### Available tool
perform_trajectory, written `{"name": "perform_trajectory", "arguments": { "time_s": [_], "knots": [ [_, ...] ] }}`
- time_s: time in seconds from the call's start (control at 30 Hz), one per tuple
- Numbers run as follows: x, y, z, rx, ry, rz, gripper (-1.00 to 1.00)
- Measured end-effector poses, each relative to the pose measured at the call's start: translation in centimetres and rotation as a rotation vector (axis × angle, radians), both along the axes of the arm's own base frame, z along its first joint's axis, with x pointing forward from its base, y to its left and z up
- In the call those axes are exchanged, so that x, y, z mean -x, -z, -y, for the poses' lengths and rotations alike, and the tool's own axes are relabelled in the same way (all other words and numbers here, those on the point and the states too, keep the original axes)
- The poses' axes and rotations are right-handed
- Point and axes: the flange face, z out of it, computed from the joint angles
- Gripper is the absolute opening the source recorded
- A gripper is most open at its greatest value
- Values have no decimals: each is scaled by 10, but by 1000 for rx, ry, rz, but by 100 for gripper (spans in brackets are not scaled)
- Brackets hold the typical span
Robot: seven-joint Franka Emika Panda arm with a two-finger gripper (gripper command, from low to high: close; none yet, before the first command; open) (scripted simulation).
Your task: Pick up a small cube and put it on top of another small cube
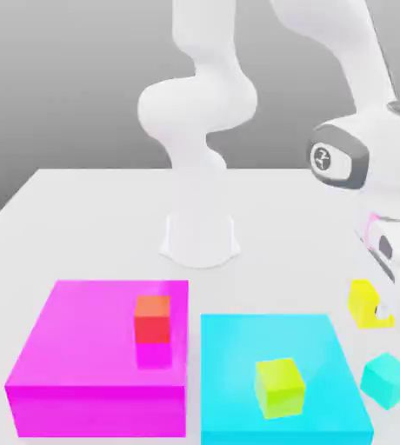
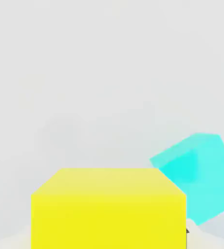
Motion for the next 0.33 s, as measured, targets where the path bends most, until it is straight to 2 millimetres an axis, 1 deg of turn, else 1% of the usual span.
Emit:
{"name": "perform_trajectory", "arguments": {
  "time_s": [0.07, 0.13, 0.2, 0.23, 0.33],
  "knots": [
    [-21, -6, -4, 2, 44, 2, -100],
    [-28, 10, -6, 3, 58, 4, -100],
    [-30, 36, -6, 3, 62, 4, -100],
    [-30, 46, -6, 4, 62, 4, 100],
    [-30, 46, -6, 4, 62, 4, 100]
  ]
}}
